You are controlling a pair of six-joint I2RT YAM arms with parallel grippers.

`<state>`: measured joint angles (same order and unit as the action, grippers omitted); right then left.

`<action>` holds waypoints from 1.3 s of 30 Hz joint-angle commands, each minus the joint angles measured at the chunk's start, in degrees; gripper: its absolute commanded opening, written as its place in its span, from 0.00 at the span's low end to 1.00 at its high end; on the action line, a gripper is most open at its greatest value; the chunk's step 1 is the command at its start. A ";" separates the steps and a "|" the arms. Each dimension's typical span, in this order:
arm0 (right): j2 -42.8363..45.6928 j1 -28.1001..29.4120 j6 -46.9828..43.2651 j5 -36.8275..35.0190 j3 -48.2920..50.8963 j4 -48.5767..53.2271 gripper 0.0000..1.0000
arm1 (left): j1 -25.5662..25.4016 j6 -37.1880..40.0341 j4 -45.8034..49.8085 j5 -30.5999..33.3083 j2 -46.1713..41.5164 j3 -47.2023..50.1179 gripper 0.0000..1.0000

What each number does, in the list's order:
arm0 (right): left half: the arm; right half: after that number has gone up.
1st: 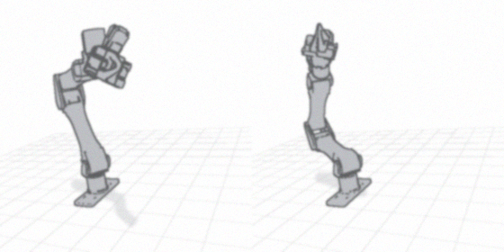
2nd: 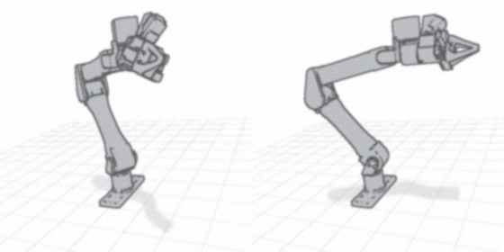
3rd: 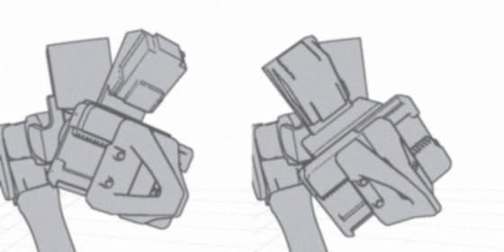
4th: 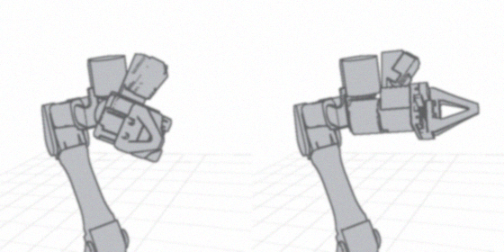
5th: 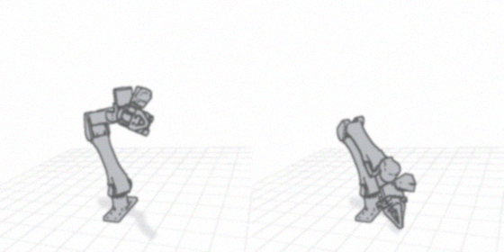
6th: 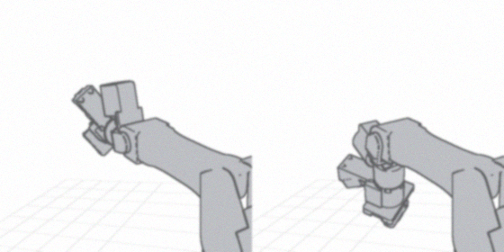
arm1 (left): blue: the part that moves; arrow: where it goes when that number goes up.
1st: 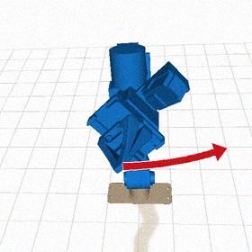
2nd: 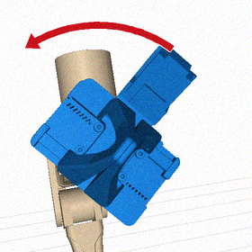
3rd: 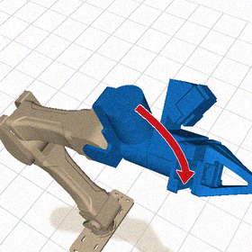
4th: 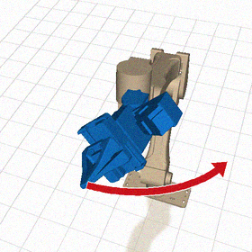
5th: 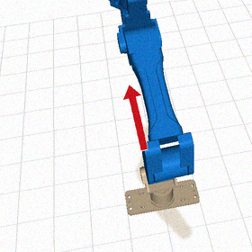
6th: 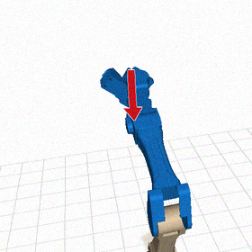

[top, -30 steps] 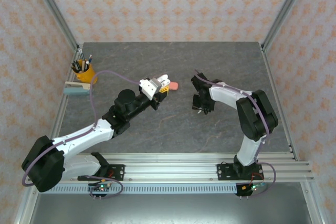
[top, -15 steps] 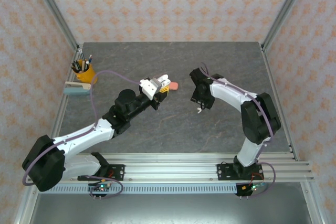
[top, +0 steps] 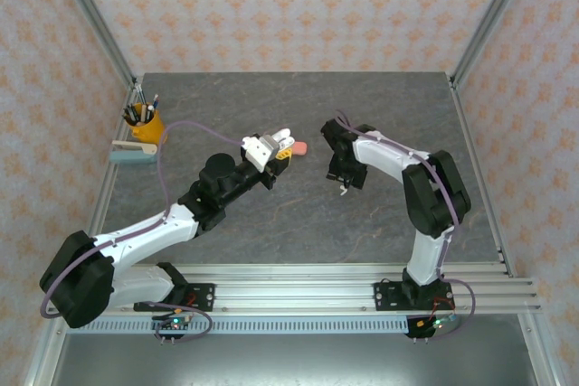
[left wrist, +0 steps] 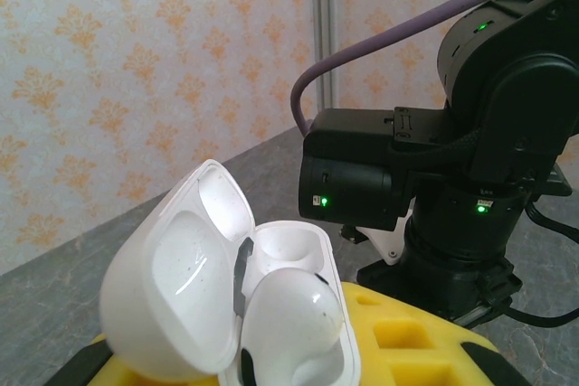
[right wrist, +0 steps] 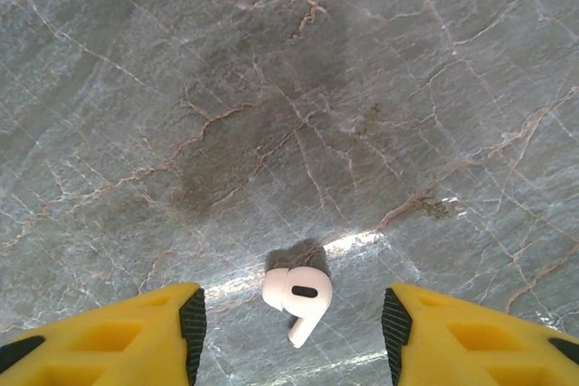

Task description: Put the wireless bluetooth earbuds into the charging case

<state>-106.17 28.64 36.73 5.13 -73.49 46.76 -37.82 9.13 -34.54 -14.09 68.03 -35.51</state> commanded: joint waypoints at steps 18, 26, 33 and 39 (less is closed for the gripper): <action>-3.15 0.37 -1.13 -2.64 2.37 -0.31 0.46 | 0.38 0.72 -3.19 0.20 -0.10 -1.39 0.00; -3.28 -0.69 -0.88 -2.62 3.26 -1.32 0.43 | 0.38 0.59 -3.12 0.11 0.24 -1.58 0.00; -2.93 -1.56 -0.69 -2.49 4.19 -2.06 0.37 | 0.38 0.54 -3.18 -0.06 0.90 -1.91 0.00; -2.47 -1.92 -1.04 -2.40 5.01 -2.58 0.33 | 0.37 0.37 -3.29 -0.21 1.41 -2.10 0.00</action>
<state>-108.27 28.29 35.90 7.14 -70.70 43.29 -37.82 9.10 -34.57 -14.11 69.28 -35.53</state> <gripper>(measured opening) 0.330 0.250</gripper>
